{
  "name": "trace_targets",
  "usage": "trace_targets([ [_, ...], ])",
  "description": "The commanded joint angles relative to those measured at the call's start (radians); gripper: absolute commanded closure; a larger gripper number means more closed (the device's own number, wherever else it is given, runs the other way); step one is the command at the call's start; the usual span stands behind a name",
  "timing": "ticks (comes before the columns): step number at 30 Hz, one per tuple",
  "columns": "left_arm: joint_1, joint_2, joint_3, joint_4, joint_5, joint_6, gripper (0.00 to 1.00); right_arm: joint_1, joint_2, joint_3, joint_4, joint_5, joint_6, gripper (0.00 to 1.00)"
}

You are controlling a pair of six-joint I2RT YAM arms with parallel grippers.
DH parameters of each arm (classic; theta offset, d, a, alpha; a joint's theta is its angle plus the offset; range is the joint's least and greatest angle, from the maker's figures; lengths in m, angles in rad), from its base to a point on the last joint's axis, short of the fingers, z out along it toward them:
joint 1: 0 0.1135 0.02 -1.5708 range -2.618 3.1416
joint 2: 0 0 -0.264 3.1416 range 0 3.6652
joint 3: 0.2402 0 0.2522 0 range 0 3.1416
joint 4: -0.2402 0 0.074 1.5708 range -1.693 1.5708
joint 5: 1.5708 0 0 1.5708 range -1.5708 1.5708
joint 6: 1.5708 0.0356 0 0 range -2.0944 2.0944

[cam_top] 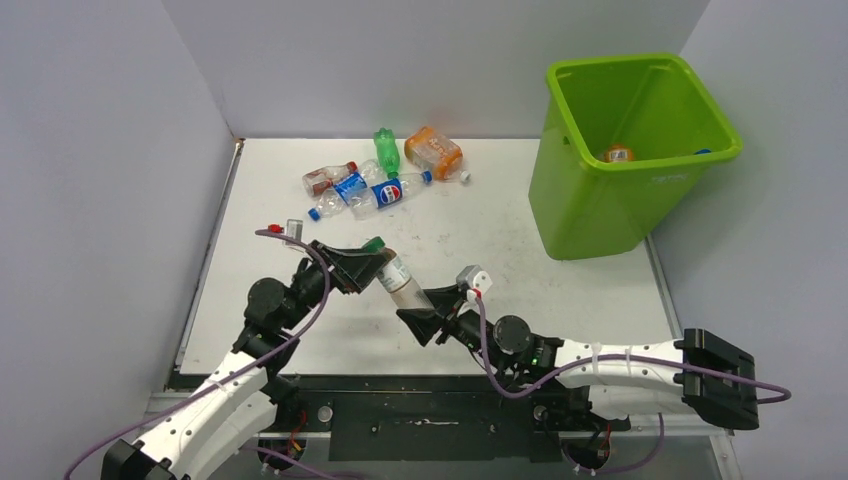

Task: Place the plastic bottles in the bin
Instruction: Pick up the plastic bottle at the center of the board.

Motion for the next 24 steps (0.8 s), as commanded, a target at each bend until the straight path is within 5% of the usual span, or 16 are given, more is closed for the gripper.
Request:
trace_targets([
  [1, -0.117, 0.019, 0.058, 0.186, 0.073, 0.103, 0.04, 0.076, -0.032, 0.003, 0.231, 0.156, -0.048, 0.72],
  [8, -0.278, 0.063, 0.11, 0.156, 0.048, 0.179, 0.01, 0.179, -0.021, 0.004, 0.33, 0.307, -0.141, 0.74],
  [16, -0.309, 0.061, 0.096, 0.206, 0.032, 0.17, 0.45, 0.217, -0.004, 0.012, 0.34, 0.371, -0.185, 0.72],
  [18, -0.311, 0.066, 0.102, 0.219, 0.032, 0.181, 0.56, 0.225, -0.008, 0.031, 0.286, 0.374, -0.19, 0.62],
  [21, -0.312, 0.062, 0.129, 0.189, 0.027, 0.224, 0.65, 0.229, -0.032, 0.08, 0.132, 0.357, -0.16, 0.22],
  [24, -0.312, 0.033, 0.211, 0.032, -0.012, 0.368, 0.73, 0.243, -0.077, 0.122, -0.048, 0.375, -0.124, 0.01],
])
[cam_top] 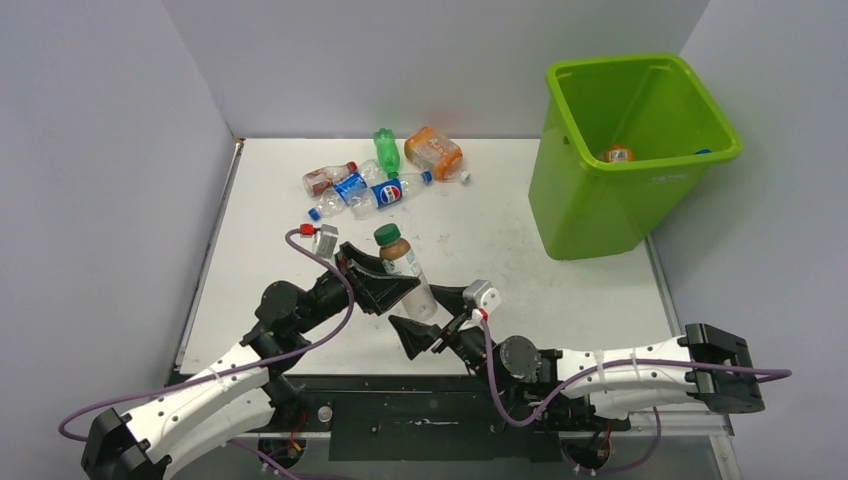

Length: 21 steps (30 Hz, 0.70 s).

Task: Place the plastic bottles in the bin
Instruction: Pick up the plastic bottle at the center of the board.

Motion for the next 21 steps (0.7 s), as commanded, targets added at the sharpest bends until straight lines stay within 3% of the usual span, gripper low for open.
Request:
trace_targets([
  [1, -0.002, -0.041, 0.172, -0.145, -0.06, 0.225, 0.74, 0.023, -0.085, 0.097, -0.259, 0.02, 0.055, 0.08],
  [6, -0.002, -0.036, 0.38, -0.449, -0.124, 0.545, 0.83, 0.023, -0.187, 0.166, -0.573, -0.008, 0.13, 0.1],
  [10, -0.003, -0.015, 0.455, -0.577, -0.196, 0.779, 0.87, 0.023, -0.239, 0.213, -0.76, 0.031, 0.23, 0.1],
  [16, -0.003, -0.017, 0.308, -0.517, -0.285, 0.985, 1.0, 0.023, -0.281, 0.182, -0.872, 0.131, 0.358, 0.1],
  [21, -0.02, -0.062, 0.148, -0.362, -0.263, 0.977, 1.0, 0.023, -0.321, 0.181, -0.936, 0.171, 0.373, 0.1],
])
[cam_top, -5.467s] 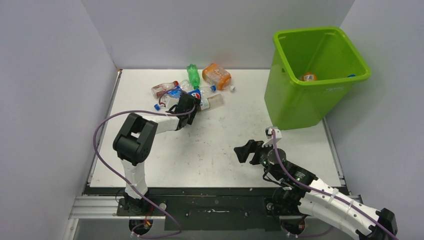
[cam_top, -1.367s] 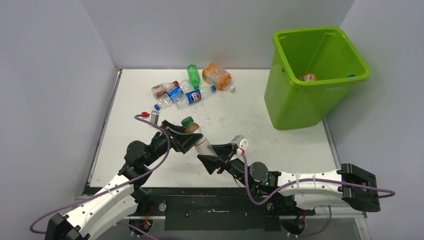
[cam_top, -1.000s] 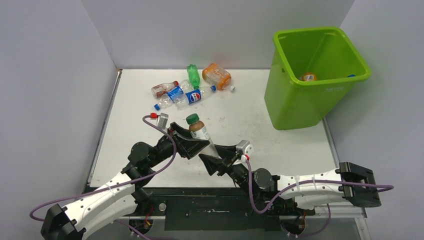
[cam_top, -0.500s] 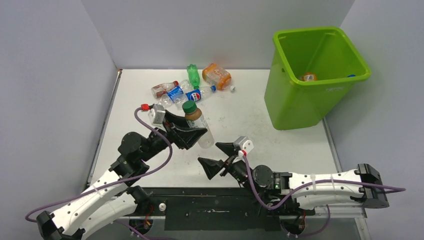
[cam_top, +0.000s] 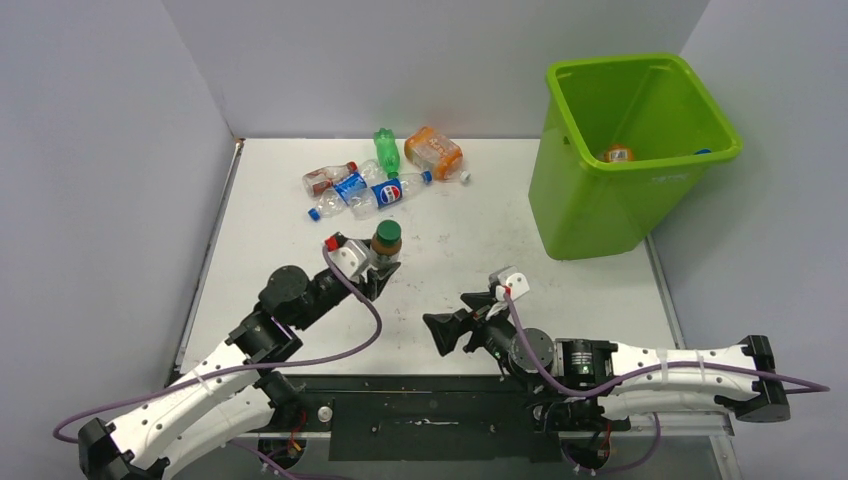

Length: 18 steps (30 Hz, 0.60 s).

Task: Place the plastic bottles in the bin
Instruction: Pick up the plastic bottle at the center of the board.

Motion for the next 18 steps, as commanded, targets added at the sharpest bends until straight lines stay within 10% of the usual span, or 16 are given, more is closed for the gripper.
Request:
trace_targets([
  [1, -0.015, -0.043, -0.101, 0.133, 0.003, 0.053, 1.0, 0.01, -0.056, 0.002, -0.072, 0.075, 0.038, 0.1],
  [18, -0.052, 0.028, -0.1, 0.128, 0.063, 0.051, 1.0, 0.009, -0.089, 0.056, 0.0, 0.086, -0.062, 0.1],
])
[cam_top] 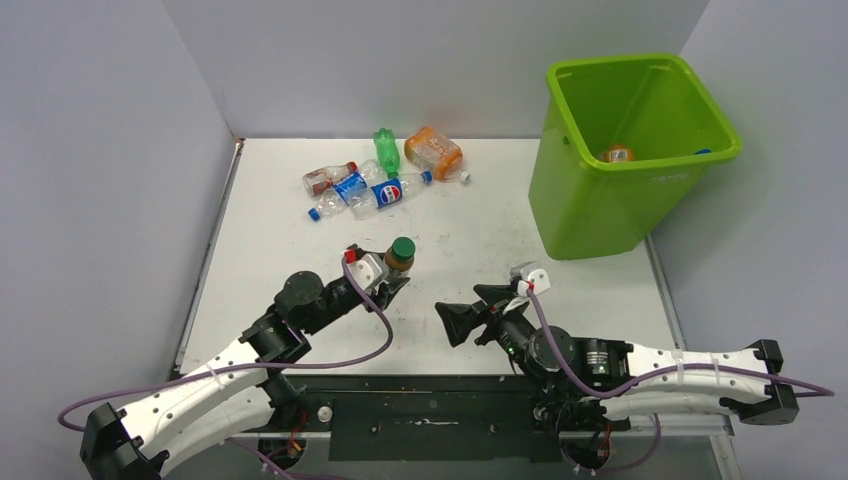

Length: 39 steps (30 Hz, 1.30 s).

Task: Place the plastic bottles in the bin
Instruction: Pick up the plastic bottle at the center of the board.

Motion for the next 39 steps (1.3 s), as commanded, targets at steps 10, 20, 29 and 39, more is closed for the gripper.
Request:
trace_targets([
  [10, -0.022, -0.016, 0.03, 0.067, 0.035, -0.003, 1.0, 0.01, 0.136, 0.197, 0.155, -0.02, -0.253, 0.1],
  [20, -0.062, -0.03, 0.032, 0.06, 0.04, 0.002, 1.0, -0.109, 0.361, 0.435, 0.028, -0.054, -0.199, 0.04],
  [29, -0.069, -0.069, 0.025, 0.06, 0.027, 0.006, 1.0, -0.21, 0.425, 0.451, 0.013, -0.214, -0.103, 0.17],
  [39, -0.075, -0.08, 0.028, 0.061, 0.027, -0.005, 1.0, -0.218, 0.473, 0.441, 0.051, -0.251, -0.082, 0.12],
])
